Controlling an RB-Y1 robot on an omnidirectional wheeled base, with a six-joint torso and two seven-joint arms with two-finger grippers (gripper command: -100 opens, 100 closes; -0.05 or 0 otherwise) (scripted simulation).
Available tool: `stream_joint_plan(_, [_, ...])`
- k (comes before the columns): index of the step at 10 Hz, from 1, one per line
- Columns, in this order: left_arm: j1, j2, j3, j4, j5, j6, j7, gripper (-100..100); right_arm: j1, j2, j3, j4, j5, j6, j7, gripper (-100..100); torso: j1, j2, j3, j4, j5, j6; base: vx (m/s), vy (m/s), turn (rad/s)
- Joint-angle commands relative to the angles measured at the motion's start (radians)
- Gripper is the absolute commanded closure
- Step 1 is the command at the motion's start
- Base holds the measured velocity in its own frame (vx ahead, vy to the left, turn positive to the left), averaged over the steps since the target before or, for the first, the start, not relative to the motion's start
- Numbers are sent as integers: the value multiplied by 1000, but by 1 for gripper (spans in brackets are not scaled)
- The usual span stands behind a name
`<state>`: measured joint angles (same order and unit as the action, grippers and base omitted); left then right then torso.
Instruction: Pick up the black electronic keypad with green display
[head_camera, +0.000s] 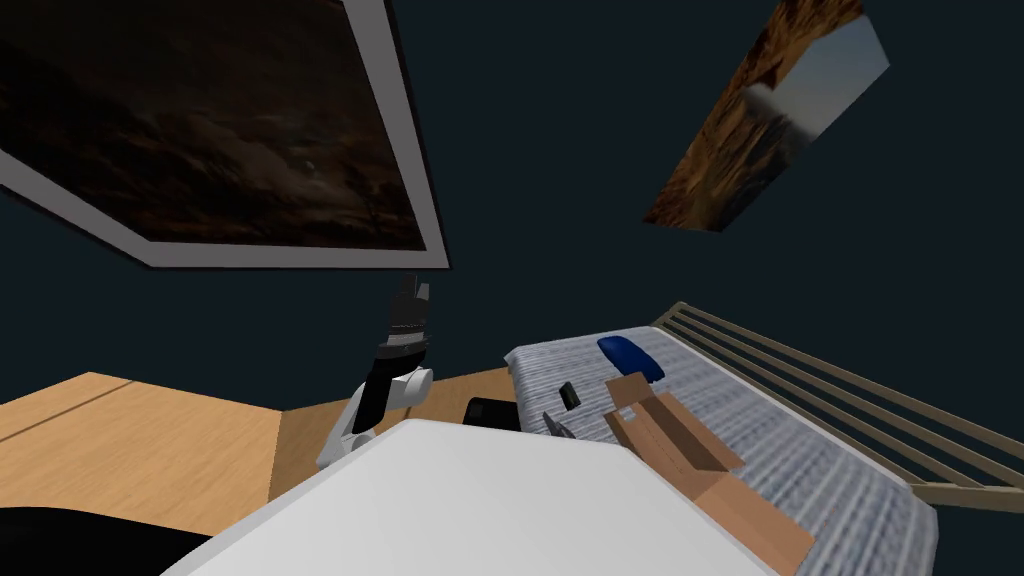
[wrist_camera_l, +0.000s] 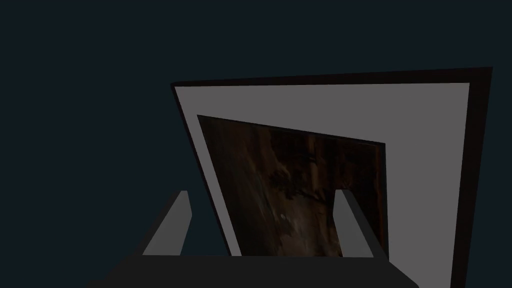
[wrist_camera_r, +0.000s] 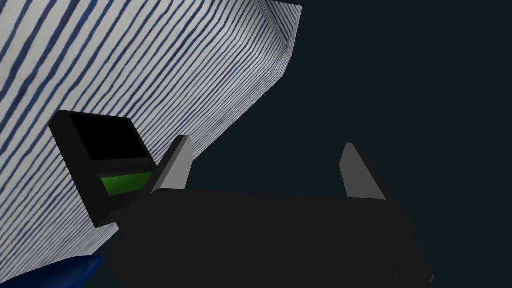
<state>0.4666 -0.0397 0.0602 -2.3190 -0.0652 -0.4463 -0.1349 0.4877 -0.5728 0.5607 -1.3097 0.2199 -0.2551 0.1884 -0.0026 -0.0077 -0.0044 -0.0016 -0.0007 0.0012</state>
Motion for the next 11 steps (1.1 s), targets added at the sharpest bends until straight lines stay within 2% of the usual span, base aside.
stream_joint_plan(1, [0,0,0,0,0,0,0,0,-15,-41,33,43,19,39,-3,-100,0,0,0,0,0,0,10,-54,432])
stream_joint_plan(2, [0,0,0,0,0,0,0,0,-24,-61,51,74,33,59,-1,-100,-1,0,0,0,0,0,6,-77,419])
stream_joint_plan(4, [0,0,0,0,0,0,0,0,-24,-61,51,75,33,59,-1,-100,-1,0,0,0,0,1,4,-45,81])
stream_joint_plan(9, [0,0,0,0,0,0,0,0,-67,-154,118,205,103,156,2,-100,-1,-1,-1,0,0,0,7,-46,309])
stream_joint_plan(11, [0,0,0,0,0,0,0,0,-76,-169,126,224,116,173,2,-100,1,-2,-1,0,0,1,22,-23,136])
